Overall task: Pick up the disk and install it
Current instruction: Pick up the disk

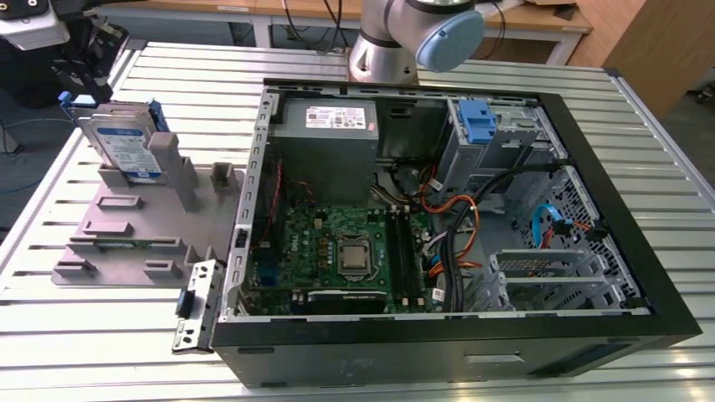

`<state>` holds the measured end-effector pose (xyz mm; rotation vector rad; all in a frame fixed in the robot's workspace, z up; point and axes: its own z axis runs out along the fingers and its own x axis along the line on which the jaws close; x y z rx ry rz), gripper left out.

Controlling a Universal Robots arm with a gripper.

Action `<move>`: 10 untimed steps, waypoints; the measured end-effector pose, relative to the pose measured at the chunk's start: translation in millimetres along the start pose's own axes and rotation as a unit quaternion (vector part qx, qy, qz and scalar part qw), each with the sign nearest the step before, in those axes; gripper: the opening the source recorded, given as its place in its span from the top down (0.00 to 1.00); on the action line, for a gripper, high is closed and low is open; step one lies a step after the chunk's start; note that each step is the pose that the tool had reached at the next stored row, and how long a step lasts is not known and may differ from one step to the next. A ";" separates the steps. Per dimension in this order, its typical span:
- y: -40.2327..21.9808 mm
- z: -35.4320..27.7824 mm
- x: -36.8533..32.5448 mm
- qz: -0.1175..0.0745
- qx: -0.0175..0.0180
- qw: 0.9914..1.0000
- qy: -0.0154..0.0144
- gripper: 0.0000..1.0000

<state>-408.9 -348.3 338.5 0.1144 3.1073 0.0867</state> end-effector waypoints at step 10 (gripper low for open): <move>0.0 0.0 0.0 -0.016 0.000 1.000 0.001 0.89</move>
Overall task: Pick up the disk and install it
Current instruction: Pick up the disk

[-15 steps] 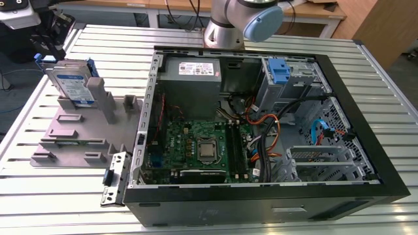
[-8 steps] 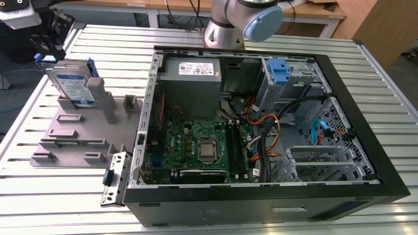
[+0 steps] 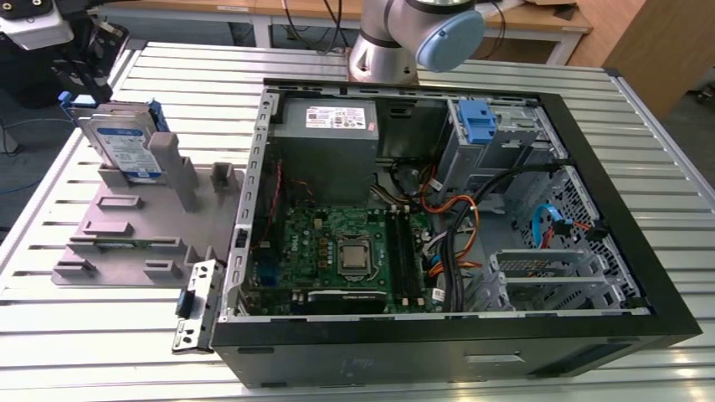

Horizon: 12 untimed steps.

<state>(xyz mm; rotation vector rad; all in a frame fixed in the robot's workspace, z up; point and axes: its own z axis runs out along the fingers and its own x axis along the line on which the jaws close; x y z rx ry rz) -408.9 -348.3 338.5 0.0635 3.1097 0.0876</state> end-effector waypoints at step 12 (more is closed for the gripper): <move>0.2 -4.1 -0.1 -0.001 0.000 1.000 0.000 0.89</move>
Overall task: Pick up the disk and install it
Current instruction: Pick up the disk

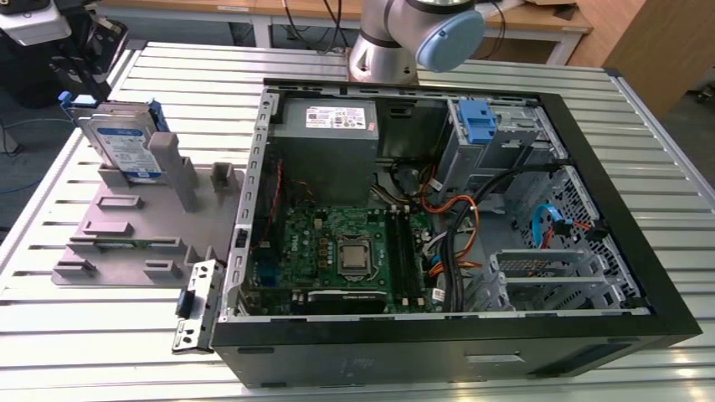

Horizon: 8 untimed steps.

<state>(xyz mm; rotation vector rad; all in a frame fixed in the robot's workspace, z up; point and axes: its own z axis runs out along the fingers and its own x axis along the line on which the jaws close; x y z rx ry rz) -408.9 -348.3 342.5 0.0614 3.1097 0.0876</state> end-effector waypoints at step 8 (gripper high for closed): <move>0.0 0.0 0.0 -0.039 -0.001 0.999 0.002 0.89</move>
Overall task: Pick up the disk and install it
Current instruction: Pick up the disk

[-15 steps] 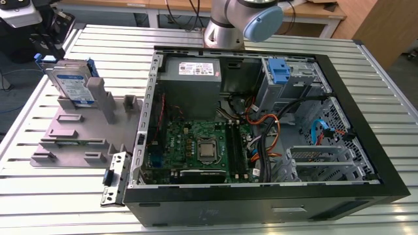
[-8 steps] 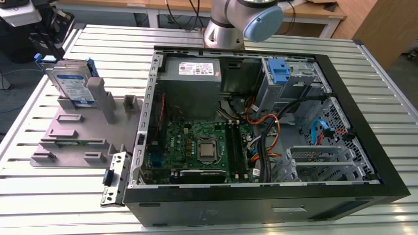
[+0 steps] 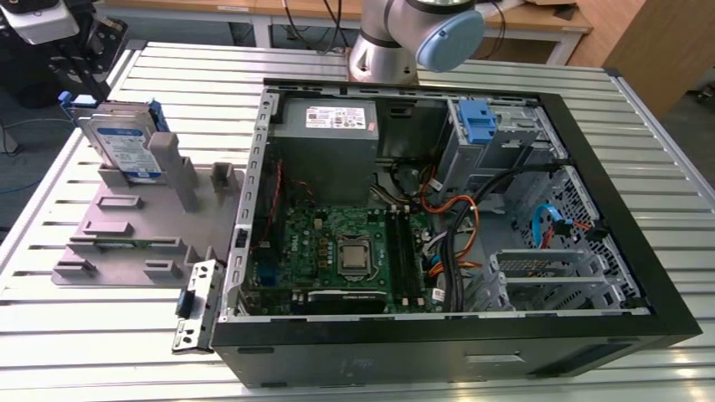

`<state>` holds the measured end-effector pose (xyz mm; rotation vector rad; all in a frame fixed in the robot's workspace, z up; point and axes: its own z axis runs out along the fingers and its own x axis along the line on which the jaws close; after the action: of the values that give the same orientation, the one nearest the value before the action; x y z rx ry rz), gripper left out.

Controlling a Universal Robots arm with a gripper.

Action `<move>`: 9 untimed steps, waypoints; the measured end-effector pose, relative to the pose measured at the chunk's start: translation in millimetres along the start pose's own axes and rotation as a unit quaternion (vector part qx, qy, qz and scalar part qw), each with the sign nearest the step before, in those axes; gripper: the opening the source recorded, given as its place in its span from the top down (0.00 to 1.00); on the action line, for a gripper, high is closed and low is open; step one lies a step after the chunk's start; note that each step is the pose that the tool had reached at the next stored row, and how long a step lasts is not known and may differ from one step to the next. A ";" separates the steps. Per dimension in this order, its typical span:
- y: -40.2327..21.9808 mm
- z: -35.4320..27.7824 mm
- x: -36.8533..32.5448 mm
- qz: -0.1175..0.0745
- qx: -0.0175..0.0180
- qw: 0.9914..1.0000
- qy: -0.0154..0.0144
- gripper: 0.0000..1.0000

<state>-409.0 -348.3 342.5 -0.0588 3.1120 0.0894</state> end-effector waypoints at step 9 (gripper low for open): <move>0.0 0.0 0.0 -0.008 0.000 1.000 0.000 0.89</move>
<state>-409.0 -348.3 342.5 -0.0836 3.1118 0.0897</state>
